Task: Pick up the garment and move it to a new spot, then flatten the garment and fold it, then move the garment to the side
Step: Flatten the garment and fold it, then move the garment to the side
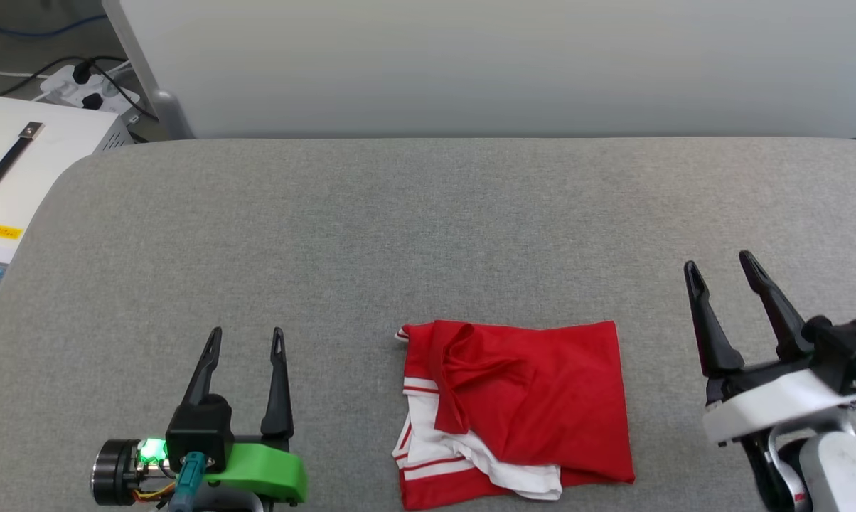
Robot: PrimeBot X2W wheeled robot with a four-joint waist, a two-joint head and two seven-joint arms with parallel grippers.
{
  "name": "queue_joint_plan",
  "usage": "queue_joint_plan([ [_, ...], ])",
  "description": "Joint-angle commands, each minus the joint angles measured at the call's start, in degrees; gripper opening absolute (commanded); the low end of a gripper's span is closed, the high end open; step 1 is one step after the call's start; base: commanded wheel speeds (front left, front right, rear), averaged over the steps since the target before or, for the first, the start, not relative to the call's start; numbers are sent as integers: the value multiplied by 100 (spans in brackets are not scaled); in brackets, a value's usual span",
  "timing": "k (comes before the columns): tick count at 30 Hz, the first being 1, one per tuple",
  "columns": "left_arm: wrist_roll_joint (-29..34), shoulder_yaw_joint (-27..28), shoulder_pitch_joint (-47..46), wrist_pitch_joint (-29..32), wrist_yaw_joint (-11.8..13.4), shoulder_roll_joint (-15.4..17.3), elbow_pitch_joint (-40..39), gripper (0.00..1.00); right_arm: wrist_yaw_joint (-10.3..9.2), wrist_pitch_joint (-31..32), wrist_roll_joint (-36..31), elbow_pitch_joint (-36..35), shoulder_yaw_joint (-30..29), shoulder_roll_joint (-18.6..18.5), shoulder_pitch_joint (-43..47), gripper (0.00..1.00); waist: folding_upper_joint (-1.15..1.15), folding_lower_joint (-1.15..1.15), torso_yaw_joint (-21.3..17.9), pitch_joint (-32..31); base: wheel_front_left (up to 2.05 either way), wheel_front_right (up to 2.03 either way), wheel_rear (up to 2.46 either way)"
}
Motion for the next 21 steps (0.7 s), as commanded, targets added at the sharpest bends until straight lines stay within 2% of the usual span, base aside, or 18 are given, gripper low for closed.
queue_joint_plan([
  [1,-24,21,119,-34,32,12,-25,100,-5,-46,-114,-124,-101,127,193,100,0,0,-50,-76,0,0,0],
  [8,-34,20,259,-34,22,-1,-6,100,-5,-49,-458,-623,-561,674,991,100,0,0,-78,-180,0,0,0],
  [13,-59,37,356,-34,0,-1,35,100,-5,-49,-541,-622,-626,781,1366,100,0,0,-91,-236,0,0,0],
  [21,-95,59,379,-34,-47,0,146,100,-5,-50,-614,-534,-620,776,1470,100,0,0,-54,-217,0,0,0],
])
